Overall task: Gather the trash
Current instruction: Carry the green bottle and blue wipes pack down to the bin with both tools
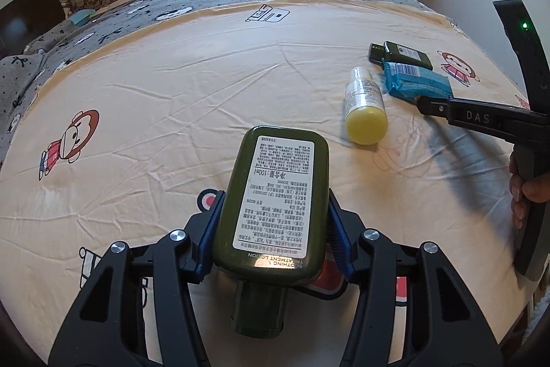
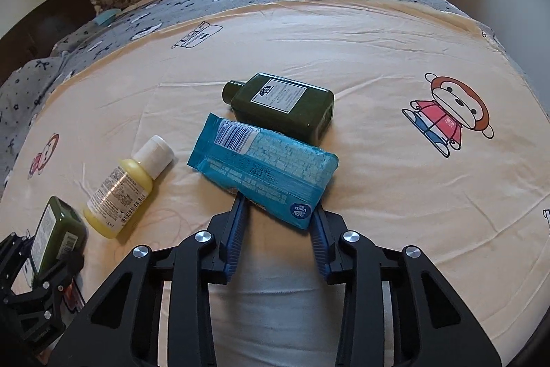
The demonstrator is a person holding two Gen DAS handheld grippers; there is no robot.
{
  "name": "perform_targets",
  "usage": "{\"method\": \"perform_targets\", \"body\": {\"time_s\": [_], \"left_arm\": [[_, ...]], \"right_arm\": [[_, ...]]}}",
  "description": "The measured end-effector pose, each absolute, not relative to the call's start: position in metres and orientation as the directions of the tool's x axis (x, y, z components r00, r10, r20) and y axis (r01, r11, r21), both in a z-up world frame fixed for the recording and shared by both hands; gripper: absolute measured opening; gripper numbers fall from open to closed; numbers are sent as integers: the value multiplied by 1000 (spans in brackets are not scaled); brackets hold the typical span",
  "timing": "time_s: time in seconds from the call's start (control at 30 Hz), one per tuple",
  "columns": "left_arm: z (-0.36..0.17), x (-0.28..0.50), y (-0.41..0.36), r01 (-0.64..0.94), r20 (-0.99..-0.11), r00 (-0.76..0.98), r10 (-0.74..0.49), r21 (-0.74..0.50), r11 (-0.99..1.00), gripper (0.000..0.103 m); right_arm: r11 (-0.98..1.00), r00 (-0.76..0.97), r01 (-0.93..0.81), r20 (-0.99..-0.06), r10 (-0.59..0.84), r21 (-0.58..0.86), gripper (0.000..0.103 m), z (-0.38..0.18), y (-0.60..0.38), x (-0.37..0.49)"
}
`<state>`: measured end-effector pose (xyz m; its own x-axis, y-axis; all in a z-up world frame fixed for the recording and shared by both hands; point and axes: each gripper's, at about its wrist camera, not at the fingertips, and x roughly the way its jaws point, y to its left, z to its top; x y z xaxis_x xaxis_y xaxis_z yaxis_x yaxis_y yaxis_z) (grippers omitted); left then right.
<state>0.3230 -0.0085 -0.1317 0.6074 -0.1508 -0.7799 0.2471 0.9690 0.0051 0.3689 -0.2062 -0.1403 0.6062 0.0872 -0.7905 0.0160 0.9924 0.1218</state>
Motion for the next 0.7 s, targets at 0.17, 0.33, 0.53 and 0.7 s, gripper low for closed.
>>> {"method": "perform_targets", "body": {"time_s": [0.17,0.33,0.53,0.7], "left_arm": [[-130,310,-11,271,-780,605,-158,15,962,51],[-128,285,-14,287,-771,612,-174,11,958,51],[-120,236,-16,294,-743,645,-182,21,956,51],[-114,190,-18,297,-718,665,-205,2,955,51]], "right_arm": [[992,612,-7,-784,104,126,16,-137,-209,353],[988,632,-21,-764,132,154,15,-136,-216,319],[989,670,-64,-729,141,133,15,-131,-222,259],[988,704,-89,-693,155,130,15,-123,-228,198]]}}
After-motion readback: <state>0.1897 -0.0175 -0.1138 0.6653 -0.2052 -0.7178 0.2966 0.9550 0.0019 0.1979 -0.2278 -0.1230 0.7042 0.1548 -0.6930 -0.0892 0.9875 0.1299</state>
